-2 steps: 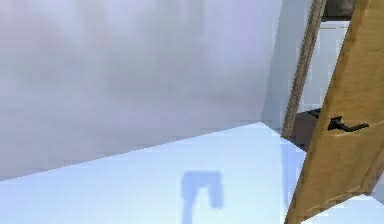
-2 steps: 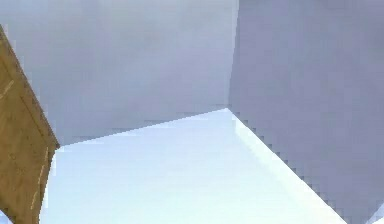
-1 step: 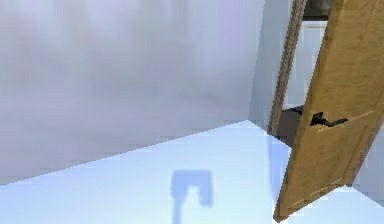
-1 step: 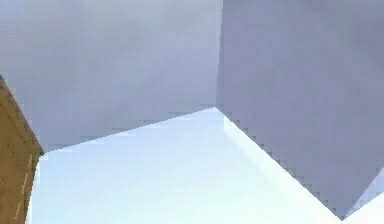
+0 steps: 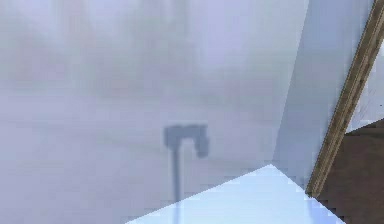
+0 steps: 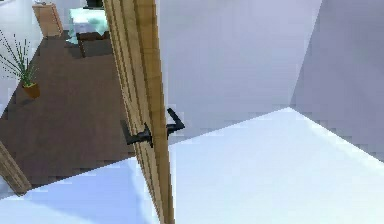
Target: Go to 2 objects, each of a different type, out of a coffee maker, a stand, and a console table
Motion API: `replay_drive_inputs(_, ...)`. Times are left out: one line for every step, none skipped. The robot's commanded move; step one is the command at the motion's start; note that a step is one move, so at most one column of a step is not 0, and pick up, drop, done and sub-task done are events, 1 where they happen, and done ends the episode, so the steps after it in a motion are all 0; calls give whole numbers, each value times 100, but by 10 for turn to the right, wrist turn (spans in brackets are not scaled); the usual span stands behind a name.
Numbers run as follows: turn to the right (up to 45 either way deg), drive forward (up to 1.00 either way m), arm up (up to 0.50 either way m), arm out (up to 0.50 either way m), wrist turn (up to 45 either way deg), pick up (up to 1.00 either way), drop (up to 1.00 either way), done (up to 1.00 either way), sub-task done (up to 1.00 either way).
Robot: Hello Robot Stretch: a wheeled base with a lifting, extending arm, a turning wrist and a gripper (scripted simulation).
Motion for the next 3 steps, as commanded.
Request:
replay_drive_inputs(0,15,0,0,0,0,0,0,0)
replay_drive_inputs(150,0,0,0,0,0,0,0,0)
replay_drive_inputs(30,0,0,0,0,0,0,0,0)
